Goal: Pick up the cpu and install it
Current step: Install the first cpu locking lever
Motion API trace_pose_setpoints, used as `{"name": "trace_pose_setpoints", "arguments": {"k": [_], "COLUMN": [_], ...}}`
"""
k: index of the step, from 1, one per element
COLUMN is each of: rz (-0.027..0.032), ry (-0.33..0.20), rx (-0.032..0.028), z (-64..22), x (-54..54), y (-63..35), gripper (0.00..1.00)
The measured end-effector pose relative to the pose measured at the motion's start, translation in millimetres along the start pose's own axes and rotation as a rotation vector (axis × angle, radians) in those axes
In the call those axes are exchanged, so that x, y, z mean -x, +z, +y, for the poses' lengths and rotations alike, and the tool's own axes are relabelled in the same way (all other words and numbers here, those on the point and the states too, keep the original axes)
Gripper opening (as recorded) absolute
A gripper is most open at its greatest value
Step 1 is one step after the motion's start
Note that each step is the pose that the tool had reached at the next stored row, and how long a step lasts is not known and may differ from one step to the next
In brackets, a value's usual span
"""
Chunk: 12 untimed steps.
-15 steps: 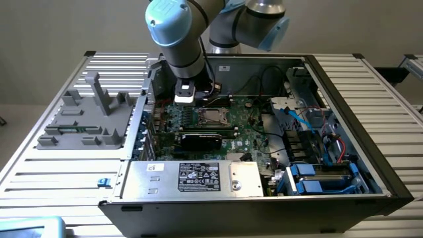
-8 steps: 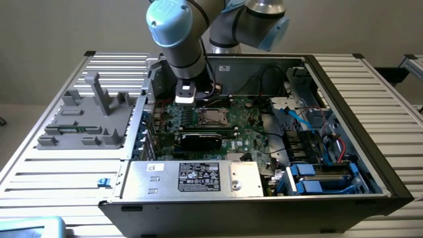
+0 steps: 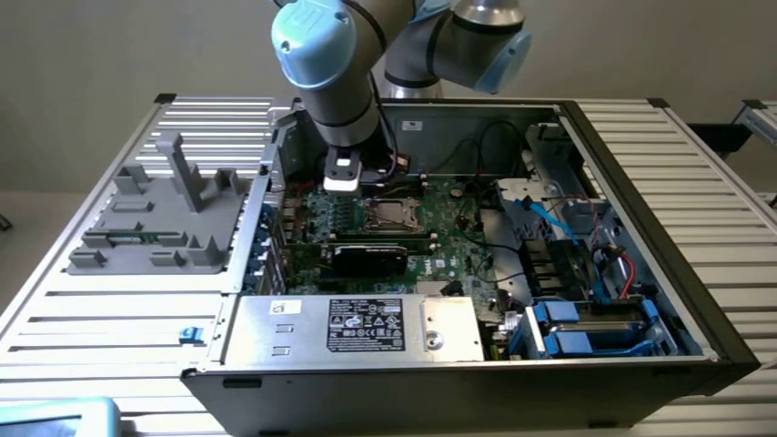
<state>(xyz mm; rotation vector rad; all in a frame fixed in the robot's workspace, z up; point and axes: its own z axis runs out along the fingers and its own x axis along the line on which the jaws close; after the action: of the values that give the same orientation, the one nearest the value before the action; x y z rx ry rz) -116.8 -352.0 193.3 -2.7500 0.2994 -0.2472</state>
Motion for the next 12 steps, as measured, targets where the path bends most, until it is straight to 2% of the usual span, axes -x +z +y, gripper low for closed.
{"name": "trace_pose_setpoints", "arguments": {"k": [12], "rz": [0.0025], "ry": [0.006], "rx": [0.0006], "z": [1.5], "x": [-1.5], "y": [3.2], "gripper": [0.11]}}
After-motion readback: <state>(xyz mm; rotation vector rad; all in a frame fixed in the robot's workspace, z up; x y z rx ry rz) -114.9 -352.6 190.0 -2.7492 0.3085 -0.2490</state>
